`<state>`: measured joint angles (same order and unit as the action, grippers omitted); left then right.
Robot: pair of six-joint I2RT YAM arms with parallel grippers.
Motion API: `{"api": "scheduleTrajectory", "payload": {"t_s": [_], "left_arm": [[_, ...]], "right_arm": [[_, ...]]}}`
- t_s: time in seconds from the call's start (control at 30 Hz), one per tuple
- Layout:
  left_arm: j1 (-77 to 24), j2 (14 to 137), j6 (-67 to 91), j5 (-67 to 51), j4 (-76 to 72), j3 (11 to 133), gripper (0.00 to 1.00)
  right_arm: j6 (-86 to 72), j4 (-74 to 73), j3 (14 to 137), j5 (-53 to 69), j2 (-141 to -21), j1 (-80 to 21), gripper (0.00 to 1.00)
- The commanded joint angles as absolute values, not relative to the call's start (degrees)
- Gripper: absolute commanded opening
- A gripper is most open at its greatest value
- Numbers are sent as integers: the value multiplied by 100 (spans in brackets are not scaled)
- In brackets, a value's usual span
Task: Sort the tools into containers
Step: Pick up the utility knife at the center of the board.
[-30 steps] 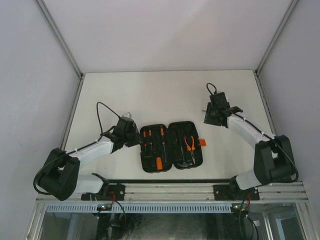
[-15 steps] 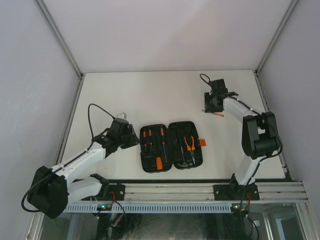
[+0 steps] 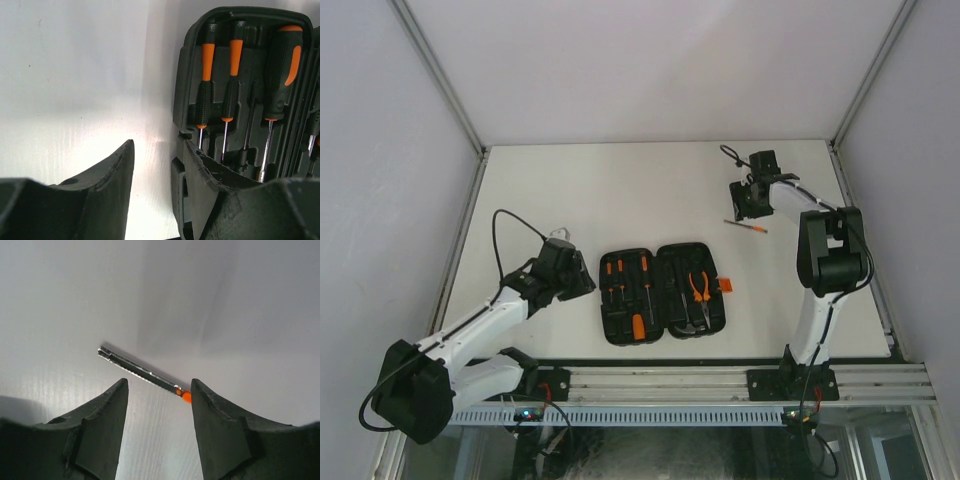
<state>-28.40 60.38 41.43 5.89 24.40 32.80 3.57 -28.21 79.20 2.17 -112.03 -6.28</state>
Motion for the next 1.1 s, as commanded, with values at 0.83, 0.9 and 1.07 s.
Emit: {"api": "scheduleTrajectory", "payload": {"t_s": [0.83, 0.9, 1.07], "left_arm": [[-2812, 6016, 4201, 667, 2390, 3366, 47], [-2812, 6005, 4209, 661, 2382, 3366, 47], [-2812, 5978, 4245, 614, 2347, 3319, 47]], "right_arm": [[-287, -3807, 8505, -2, -11858, -546, 18], [-565, -3757, 8377, 33, -11767, -545, 15], [-1056, -3621, 7993, 148, -11479, -597, 19]]}}
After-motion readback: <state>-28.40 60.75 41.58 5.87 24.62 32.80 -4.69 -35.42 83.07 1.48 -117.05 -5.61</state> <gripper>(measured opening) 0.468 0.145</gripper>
